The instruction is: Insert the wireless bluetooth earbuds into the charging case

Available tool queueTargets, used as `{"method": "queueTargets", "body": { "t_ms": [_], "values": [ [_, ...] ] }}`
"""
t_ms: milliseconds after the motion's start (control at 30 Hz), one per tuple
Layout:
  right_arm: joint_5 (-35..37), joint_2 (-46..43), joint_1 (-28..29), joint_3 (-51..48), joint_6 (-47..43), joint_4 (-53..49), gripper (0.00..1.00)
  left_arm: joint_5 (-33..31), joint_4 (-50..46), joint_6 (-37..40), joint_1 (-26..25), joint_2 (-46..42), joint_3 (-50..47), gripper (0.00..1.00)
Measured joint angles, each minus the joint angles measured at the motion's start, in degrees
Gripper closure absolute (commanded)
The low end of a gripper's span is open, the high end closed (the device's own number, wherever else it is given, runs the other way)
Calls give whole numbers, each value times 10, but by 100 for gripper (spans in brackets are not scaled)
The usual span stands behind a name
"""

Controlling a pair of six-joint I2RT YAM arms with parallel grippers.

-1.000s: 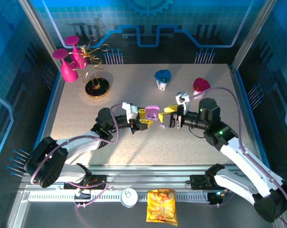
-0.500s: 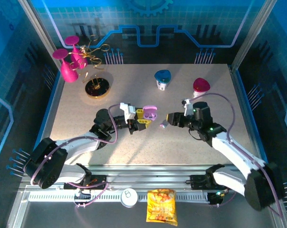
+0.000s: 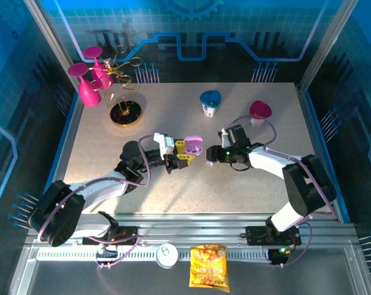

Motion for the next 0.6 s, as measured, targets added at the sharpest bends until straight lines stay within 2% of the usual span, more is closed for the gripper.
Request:
{"method": "queueTargets", "body": {
  "t_ms": [267,600],
  "values": [
    [-16,51,14,5,-11,2,47,0,-14,2,0,-15,-2,81],
    [-50,-5,56,1,-41,-31,47,0,-18,1,0,-16,-2,81]
  ]
}}
